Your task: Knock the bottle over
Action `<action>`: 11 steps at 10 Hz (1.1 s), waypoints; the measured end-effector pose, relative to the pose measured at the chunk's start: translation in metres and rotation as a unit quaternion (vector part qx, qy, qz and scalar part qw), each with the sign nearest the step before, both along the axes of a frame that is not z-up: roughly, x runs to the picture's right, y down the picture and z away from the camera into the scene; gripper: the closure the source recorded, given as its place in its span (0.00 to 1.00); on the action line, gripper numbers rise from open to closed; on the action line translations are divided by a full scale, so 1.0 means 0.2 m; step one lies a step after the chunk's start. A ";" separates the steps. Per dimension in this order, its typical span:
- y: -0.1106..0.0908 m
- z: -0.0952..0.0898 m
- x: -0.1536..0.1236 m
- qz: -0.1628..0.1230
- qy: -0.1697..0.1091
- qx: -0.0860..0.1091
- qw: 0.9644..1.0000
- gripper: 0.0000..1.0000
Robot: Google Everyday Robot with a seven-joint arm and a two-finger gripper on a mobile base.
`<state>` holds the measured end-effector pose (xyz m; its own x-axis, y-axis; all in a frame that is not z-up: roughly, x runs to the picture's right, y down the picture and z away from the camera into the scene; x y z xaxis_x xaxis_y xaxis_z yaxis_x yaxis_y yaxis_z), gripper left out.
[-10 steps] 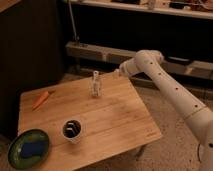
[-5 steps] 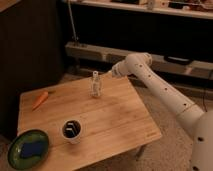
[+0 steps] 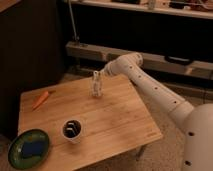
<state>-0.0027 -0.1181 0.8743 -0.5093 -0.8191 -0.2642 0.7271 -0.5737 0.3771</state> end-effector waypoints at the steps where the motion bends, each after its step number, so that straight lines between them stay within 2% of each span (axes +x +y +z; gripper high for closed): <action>1: -0.02 0.00 -0.01 -0.008 0.004 0.014 1.000 0.96; 3: -0.07 0.01 0.04 -0.023 0.012 0.041 0.999 0.96; 4: -0.09 0.02 0.05 -0.028 0.014 0.048 0.998 0.96; 7: -0.11 0.10 0.05 -0.038 -0.013 0.048 0.998 0.96; 8: -0.11 0.12 0.03 -0.045 -0.037 0.042 0.997 0.96; 9: -0.09 0.12 -0.02 -0.059 -0.074 0.032 0.995 0.96; 10: -0.08 0.10 -0.05 -0.079 -0.116 0.016 0.990 0.96; 11: -0.02 0.05 -0.10 -0.115 -0.163 -0.008 0.980 0.96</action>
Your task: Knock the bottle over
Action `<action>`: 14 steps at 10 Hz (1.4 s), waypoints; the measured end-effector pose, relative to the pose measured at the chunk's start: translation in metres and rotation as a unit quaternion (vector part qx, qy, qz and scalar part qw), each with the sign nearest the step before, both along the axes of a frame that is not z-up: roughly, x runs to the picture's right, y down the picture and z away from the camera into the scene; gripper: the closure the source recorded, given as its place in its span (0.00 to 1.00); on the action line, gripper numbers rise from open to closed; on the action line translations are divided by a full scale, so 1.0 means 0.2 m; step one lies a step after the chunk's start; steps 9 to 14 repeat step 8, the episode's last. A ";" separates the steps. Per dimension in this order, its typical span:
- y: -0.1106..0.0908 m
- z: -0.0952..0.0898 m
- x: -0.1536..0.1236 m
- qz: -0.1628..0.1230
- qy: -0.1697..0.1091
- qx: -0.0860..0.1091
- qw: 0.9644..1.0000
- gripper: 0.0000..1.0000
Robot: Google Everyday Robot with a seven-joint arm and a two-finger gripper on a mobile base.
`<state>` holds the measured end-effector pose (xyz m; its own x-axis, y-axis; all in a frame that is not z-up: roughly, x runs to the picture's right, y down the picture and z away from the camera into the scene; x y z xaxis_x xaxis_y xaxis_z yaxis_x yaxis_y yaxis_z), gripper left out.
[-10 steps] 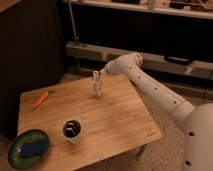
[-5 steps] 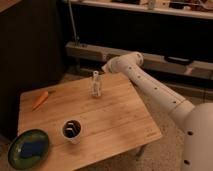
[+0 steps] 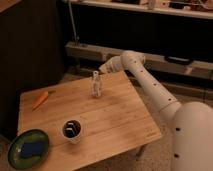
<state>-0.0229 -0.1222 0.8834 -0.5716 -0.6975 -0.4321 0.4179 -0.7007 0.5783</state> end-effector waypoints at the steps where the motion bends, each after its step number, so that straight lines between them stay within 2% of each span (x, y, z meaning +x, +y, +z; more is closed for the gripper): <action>1: 0.07 -0.05 -0.06 -0.028 -0.021 -0.012 0.999 0.96; 4: 0.39 -0.22 -0.20 -0.083 -0.044 -0.033 0.995 0.96; 5: 0.52 -0.29 -0.26 -0.102 -0.055 -0.044 0.992 0.96; 6: 0.59 -0.35 -0.28 -0.114 -0.062 -0.051 0.990 0.96; 7: 0.72 -0.45 -0.32 -0.134 -0.068 -0.059 0.987 0.96; 8: 0.80 -0.52 -0.34 -0.144 -0.064 -0.065 0.985 0.96; 14: 0.80 -0.52 -0.34 -0.144 -0.064 -0.065 0.985 0.96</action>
